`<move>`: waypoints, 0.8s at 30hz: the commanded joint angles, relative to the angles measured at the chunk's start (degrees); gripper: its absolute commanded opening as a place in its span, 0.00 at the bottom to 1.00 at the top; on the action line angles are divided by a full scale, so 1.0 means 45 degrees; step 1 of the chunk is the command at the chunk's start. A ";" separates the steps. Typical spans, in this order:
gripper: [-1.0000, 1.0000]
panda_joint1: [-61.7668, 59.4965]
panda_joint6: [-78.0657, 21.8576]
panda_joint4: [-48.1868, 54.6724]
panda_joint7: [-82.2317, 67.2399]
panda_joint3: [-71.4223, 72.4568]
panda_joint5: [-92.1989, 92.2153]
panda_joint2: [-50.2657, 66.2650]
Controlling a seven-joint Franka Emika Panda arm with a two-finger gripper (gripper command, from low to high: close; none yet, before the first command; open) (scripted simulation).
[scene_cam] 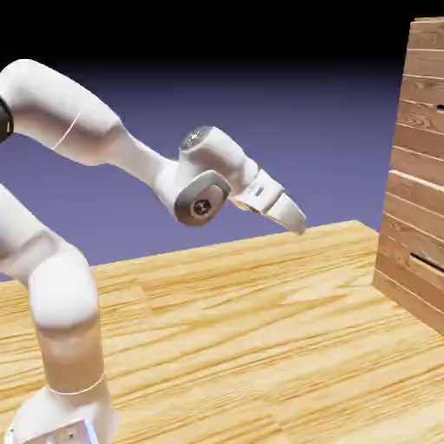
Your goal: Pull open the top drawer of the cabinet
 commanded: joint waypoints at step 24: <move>0.50 -0.1066 0.2946 1.1075 0.8978 0.1792 0.1594 0.8482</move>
